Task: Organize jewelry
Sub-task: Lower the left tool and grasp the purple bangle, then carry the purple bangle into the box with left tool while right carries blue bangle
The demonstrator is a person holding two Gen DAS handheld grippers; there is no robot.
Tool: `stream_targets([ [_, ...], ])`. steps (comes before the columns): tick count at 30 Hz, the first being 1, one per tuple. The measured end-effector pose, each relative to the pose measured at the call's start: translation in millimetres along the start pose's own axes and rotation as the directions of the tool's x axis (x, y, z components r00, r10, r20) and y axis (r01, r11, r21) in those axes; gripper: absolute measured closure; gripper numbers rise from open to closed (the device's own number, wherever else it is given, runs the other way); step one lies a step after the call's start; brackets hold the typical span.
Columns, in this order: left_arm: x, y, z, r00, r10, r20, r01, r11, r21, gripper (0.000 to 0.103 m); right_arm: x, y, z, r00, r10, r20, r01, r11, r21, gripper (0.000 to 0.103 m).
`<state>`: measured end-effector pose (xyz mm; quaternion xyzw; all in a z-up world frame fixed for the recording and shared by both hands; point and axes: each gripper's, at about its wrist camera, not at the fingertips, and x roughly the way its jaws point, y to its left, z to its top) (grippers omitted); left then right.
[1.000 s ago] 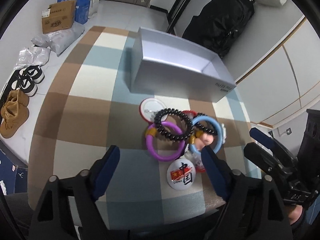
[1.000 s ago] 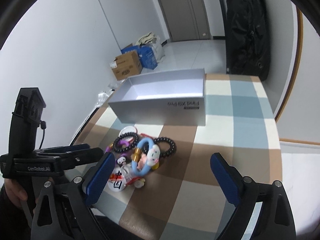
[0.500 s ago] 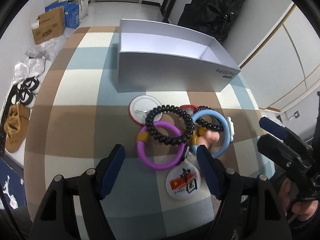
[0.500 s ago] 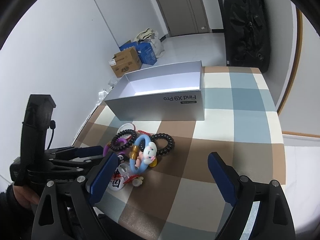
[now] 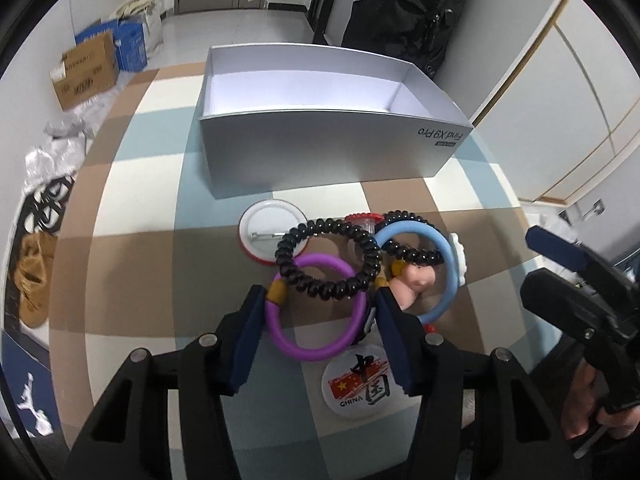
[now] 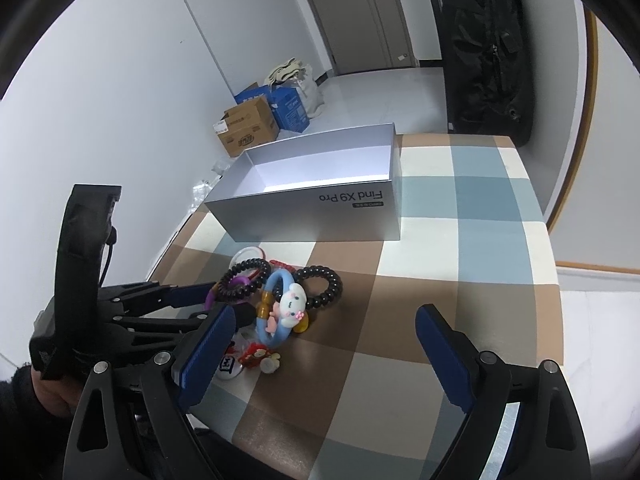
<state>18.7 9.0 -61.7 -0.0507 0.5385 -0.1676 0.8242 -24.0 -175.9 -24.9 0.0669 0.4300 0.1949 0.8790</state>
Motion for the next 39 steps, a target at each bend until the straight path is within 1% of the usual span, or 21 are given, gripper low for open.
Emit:
stream_targets([
  [3,-5.6,10.1,-3.5,0.998,-0.066,-0.019,0.065,0.996,-0.067,0.054,-1.3,-0.1,-0.3,1.0,-0.002,0.0,0.002,1.0,0.0,0.011],
  [5,-10.5,17.4,-7.2,0.996,-0.09,-0.025,0.087,0.991,-0.1,0.054,-1.7,0.2,-0.7,1.0,-0.002,-0.002,0.002,1.0,-0.002,0.011],
  [9,-19.9,19.2,-12.5,0.994,-0.112,-0.006,0.111,0.987,-0.115,0.054,0.8,0.3,-2.8,1.0,-0.01,-0.015,0.01,1.0,0.0,0.011],
  [12,-29.0,14.0,-11.8,0.992,-0.126,0.016,0.127,0.986,-0.11,0.054,3.5,2.0,-4.8,1.0,-0.006,-0.026,0.006,1.0,0.0,0.018],
  [14,-33.6,10.6,-11.1,0.991,-0.126,0.033,0.129,0.986,-0.103,0.054,5.1,2.8,-5.2,1.0,0.005,-0.028,-0.005,1.0,0.007,0.019],
  [15,-36.1,11.1,-10.2,0.99,-0.132,0.044,0.136,0.985,-0.104,0.054,6.1,3.0,-5.4,0.999,0.016,-0.029,-0.016,1.0,0.011,0.023],
  [16,-38.7,12.3,-9.8,0.989,-0.141,0.053,0.146,0.983,-0.108,0.054,7.3,3.5,-5.6,0.999,0.032,-0.032,-0.032,0.999,0.018,0.03],
  [20,-43.3,18.6,-7.4,0.984,-0.158,0.083,0.168,0.977,-0.133,0.054,19.4,4.2,-4.6,0.995,0.078,-0.059,-0.075,0.996,0.052,0.038],
  [22,-45.0,22.6,-7.6,0.982,-0.159,0.097,0.172,0.974,-0.147,0.054,27.3,4.5,-4.6,0.992,0.095,-0.082,-0.089,0.993,0.072,0.051],
  [23,-46.3,24.7,-7.3,0.981,-0.161,0.105,0.176,0.972,-0.155,0.054,31.2,4.8,-4.8,0.991,0.1,-0.094,-0.093,0.992,0.082,0.053],
  [25,-46.5,26.4,-5.7,0.979,-0.165,0.119,0.184,0.968,-0.168,0.054,37.3,4.1,-5.6,0.987,0.113,-0.115,-0.101,0.99,0.101,0.066],
  [26,-47.4,28.3,-5.0,0.979,-0.164,0.124,0.185,0.967,-0.174,0.054,39.5,4.3,-5.7,0.986,0.116,-0.121,-0.103,0.989,0.107,0.069],
  [28,-45.9,29.9,-2.9,0.978,-0.164,0.13,0.186,0.965,-0.183,0.054,41.6,4.5,-5.9,0.985,0.119,-0.127,-0.104,0.987,0.12,0.084],
  [30,-46.7,32.6,-2.4,0.976,-0.171,0.136,0.195,0.961,-0.194,0.054,42.4,2.9,-6.2,0.984,0.128,-0.128,-0.11,0.984,0.137,0.091],
  [35,-47.7,33.2,0.7,0.972,-0.179,0.155,0.208,0.957,-0.202,0.054,36.2,-0.6,-5.7,0.984,0.142,-0.106,-0.124,0.979,0.161,0.091],
  [39,-48.1,33.5,2.9,0.969,-0.182,0.165,0.215,0.954,-0.21,0.054,24.8,-5.4,-3.5,0.984,0.167,-0.067,-0.153,0.973,0.174,0.091],
])
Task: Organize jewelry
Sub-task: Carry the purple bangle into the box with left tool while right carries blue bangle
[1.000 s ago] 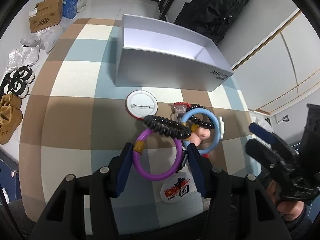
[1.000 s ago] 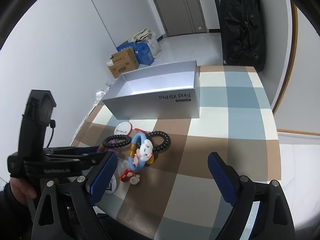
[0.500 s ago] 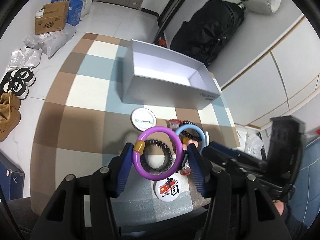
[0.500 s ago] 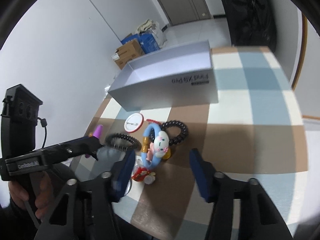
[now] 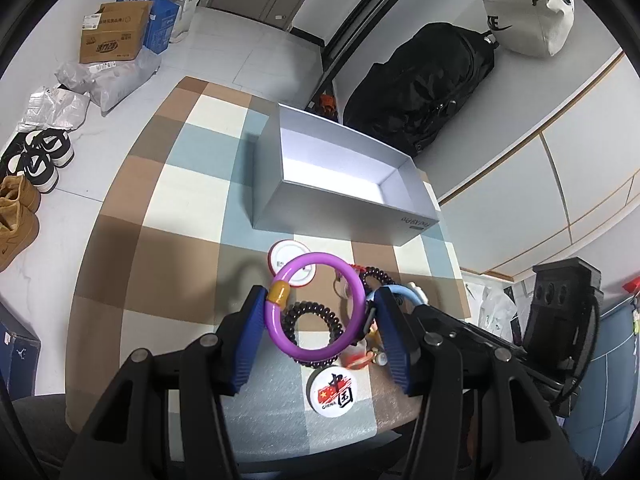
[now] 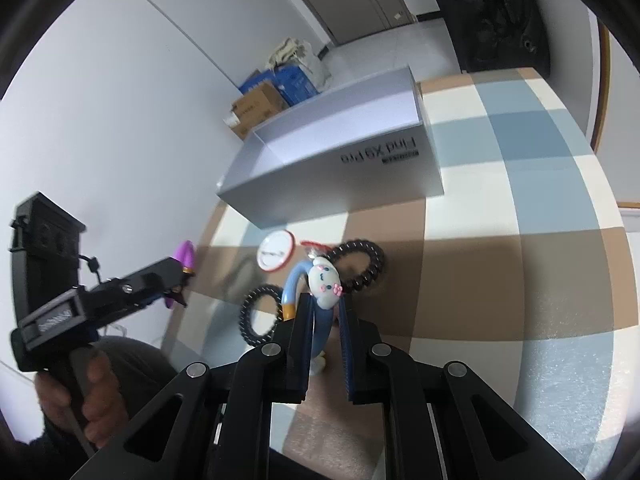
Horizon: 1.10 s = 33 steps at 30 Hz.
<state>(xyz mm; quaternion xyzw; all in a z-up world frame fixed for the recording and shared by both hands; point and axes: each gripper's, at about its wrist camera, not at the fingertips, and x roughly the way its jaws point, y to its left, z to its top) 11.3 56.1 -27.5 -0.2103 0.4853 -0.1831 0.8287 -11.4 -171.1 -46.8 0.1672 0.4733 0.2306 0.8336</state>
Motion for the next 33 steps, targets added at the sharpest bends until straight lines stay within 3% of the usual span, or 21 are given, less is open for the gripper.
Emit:
stream_targets([
  [5,1.9,-8.7,9.0,1.0,0.011,0.01,-0.011,1.0,0.013,0.054,-13.6,-1.0,8.3,0.999,0.032,0.041,-0.033,0.999,0.023,0.091],
  [13,-4.0,-33.8,38.6,0.992,0.078,0.104,-0.087,0.992,0.09,0.054,-38.3,-8.2,47.7,0.987,0.083,0.139,-0.093,0.993,0.072,0.091],
  [22,23.9,-39.5,76.8,0.993,0.091,0.077,-0.099,0.991,0.096,0.054,-34.5,2.9,112.3,0.986,0.071,0.15,-0.075,0.997,0.023,0.091],
  [27,40.9,-35.2,87.6,0.993,0.108,0.048,-0.113,0.987,0.11,0.054,-13.1,-8.1,127.5,0.991,0.06,0.121,-0.066,0.997,0.046,0.091],
  [33,58.5,-23.3,89.4,0.998,0.065,-0.01,-0.064,0.994,0.094,0.054,11.7,-18.4,137.6,0.997,0.025,0.077,-0.028,0.999,0.038,0.091],
])
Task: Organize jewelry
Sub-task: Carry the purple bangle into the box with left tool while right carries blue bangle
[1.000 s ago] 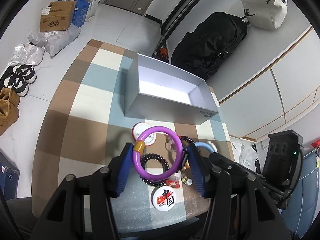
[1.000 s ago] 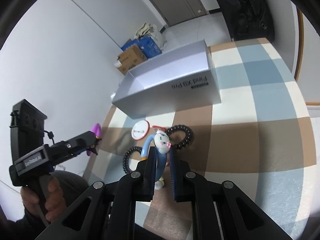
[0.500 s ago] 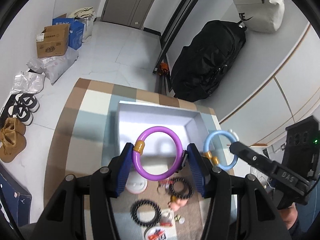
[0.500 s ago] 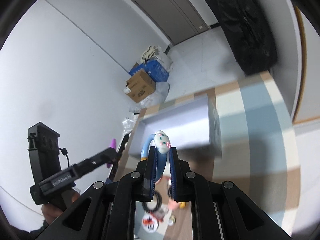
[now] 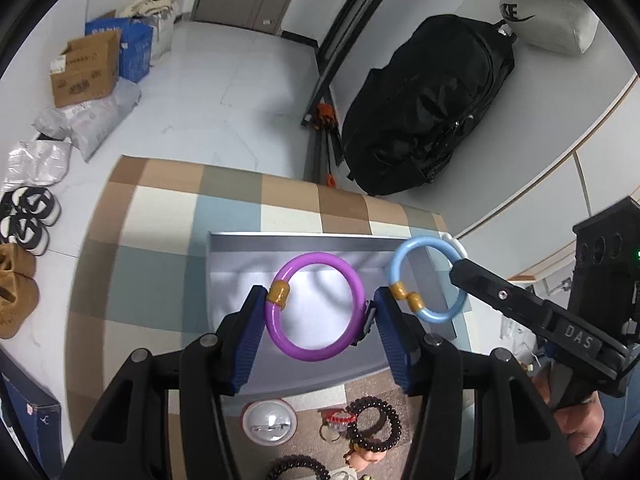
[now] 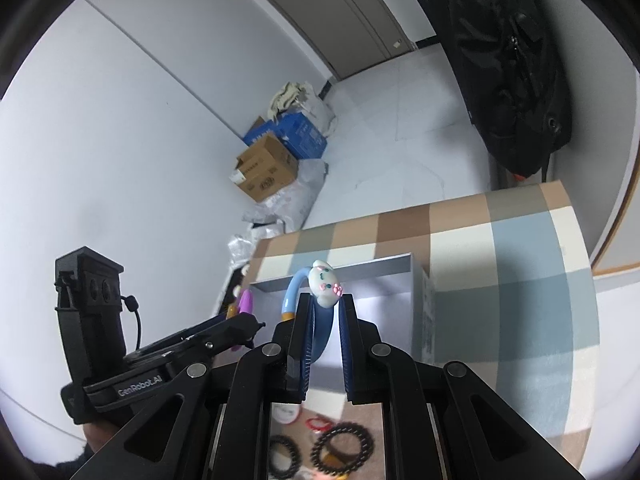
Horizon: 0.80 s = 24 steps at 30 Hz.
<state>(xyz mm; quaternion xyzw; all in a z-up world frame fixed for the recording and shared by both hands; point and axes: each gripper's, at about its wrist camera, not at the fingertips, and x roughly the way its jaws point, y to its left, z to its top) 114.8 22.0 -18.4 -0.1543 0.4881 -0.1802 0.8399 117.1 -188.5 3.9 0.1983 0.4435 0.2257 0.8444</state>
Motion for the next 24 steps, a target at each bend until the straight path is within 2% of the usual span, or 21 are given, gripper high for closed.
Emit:
stream_targets([
  [7,10.5,-1.0,4.7,0.999,-0.037,-0.018,0.037,0.999,0.001,0.053,22.8,-4.1,7.3,0.998,-0.05,-0.042,0.049,0.998,-0.032,0.089],
  [9,14.7,0.7,9.2,0.998,-0.057,-0.042,0.056,0.998,-0.011,0.047,24.8,-4.9,8.7,0.998,-0.042,-0.038,0.041,0.998,-0.043,0.089],
  [11,13.4,3.3,9.4,0.998,-0.058,-0.04,0.057,0.998,-0.02,0.042,23.7,-5.2,8.9,0.999,-0.019,-0.028,0.018,0.999,-0.042,0.082],
  [12,11.2,3.0,9.4,0.997,-0.064,-0.03,0.064,0.998,-0.017,0.042,20.5,-4.5,8.0,1.0,-0.009,-0.017,0.008,0.999,-0.046,0.072],
  [13,6.8,2.0,8.4,0.997,-0.07,-0.02,0.07,0.998,-0.009,0.04,15.3,-3.3,6.5,1.0,-0.006,0.003,0.007,0.999,-0.049,0.056],
  [14,2.2,-0.1,7.1,0.998,-0.068,-0.009,0.068,0.998,0.004,0.035,9.4,-2.0,4.9,1.0,0.0,0.022,0.001,0.999,-0.055,0.049],
  [16,-7.7,-4.8,5.0,0.999,-0.043,0.026,0.042,0.999,0.023,0.027,-1.6,1.8,1.9,0.999,0.007,0.054,-0.003,0.997,-0.079,0.029],
  [18,-16.4,-8.8,2.0,0.998,-0.007,0.057,0.004,0.999,0.044,0.022,-12.1,5.0,-1.1,0.996,-0.001,0.09,0.01,0.995,-0.096,0.022],
  [21,-29.1,-12.9,-5.6,0.993,0.066,0.095,-0.071,0.996,0.047,0.022,-23.9,9.5,-7.3,0.993,-0.017,0.121,0.031,0.993,-0.116,0.01],
  [23,-37.1,-15.4,-13.9,0.977,0.169,0.13,-0.176,0.983,0.048,0.022,-29.6,12.3,-12.8,0.99,-0.035,0.135,0.054,0.989,-0.134,0.004],
  [24,-41.7,-16.6,-18.2,0.969,0.197,0.148,-0.207,0.977,0.052,0.022,-32.3,13.8,-16.5,0.989,-0.048,0.139,0.068,0.988,-0.141,0.002],
])
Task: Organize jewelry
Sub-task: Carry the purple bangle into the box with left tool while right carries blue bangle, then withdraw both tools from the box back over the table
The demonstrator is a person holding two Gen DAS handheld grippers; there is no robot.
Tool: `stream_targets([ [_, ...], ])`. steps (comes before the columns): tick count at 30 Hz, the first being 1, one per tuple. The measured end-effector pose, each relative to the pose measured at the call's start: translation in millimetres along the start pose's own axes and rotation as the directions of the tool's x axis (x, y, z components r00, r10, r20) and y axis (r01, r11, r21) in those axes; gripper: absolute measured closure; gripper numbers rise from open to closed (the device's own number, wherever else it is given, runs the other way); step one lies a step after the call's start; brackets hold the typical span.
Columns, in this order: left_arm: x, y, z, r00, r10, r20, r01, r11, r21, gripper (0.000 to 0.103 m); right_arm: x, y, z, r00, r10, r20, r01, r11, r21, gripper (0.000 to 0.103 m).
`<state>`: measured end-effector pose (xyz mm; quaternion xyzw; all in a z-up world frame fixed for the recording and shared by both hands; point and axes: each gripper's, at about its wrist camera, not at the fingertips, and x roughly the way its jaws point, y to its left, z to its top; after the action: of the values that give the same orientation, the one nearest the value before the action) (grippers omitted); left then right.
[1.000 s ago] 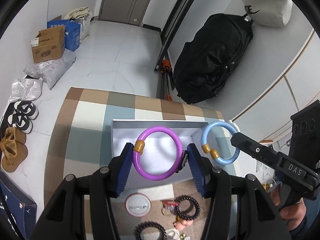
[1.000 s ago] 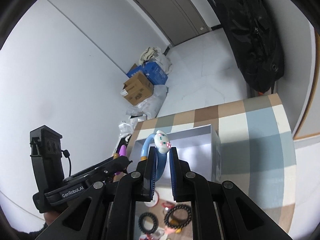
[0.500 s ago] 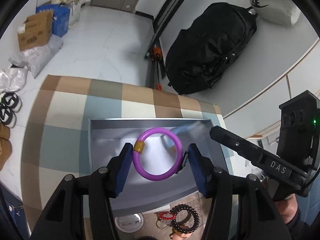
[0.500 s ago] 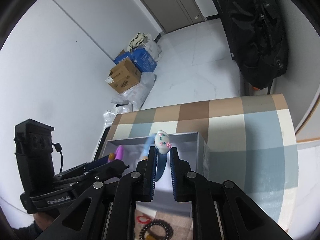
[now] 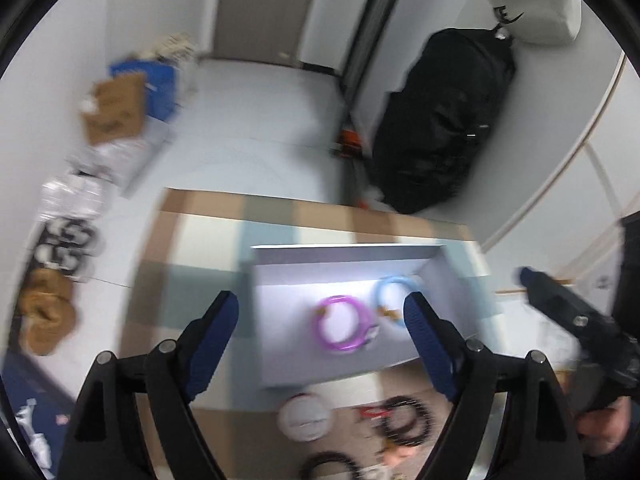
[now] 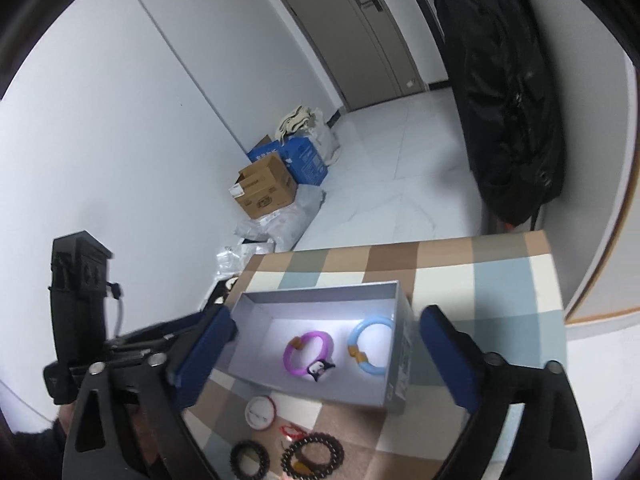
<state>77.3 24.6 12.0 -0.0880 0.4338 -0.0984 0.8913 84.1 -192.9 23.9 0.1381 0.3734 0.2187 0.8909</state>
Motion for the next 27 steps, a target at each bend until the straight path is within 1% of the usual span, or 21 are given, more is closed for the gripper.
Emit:
stream_targets([
  [3,-15.5,-2.1,-13.6,0.999,0.032,0.033,-0.033,0.999,0.016,0.022,-8.3,5.3,-9.3,1.0,-0.026,-0.001,0.026,0.999,-0.022,0.0],
  [6,-27.1,-7.3,-28.6,0.998,0.057,0.037,-0.058,0.998,0.037,0.021,-17.0,9.5,-21.9,0.999,-0.044,0.001,0.044,0.999,-0.033,0.0],
  [10,-32.4,-10.6,-44.2,0.998,0.051,0.021,-0.052,0.998,0.025,0.014,-28.6,15.8,-40.1,0.998,-0.071,0.0,0.071,0.997,-0.042,0.0],
  [13,-34.3,-11.4,-51.7,0.999,0.033,0.009,-0.034,0.999,0.018,0.014,-37.6,23.5,-53.7,0.996,-0.087,0.005,0.087,0.994,-0.073,0.0],
  [17,-38.6,-12.5,-67.0,0.999,0.03,-0.015,-0.029,0.999,0.036,0.013,-46.2,27.9,-70.2,0.996,-0.088,0.002,0.088,0.991,-0.098,0.0],
  [19,-40.9,-11.2,-74.6,1.0,0.019,-0.022,-0.018,0.999,0.039,0.013,-47.2,28.0,-77.3,0.996,-0.089,-0.016,0.087,0.991,-0.103,0.0],
  [22,-43.1,-6.6,-85.8,0.999,0.028,-0.028,-0.027,0.999,0.027,0.013,-46.3,26.9,-86.4,0.995,-0.086,-0.047,0.081,0.992,-0.096,0.0],
  [27,-43.2,-2.3,-102.2,0.997,0.02,-0.069,-0.019,1.0,0.023,0.013,-45.7,30.9,-99.1,0.993,-0.101,-0.069,0.092,0.989,-0.12,0.0],
])
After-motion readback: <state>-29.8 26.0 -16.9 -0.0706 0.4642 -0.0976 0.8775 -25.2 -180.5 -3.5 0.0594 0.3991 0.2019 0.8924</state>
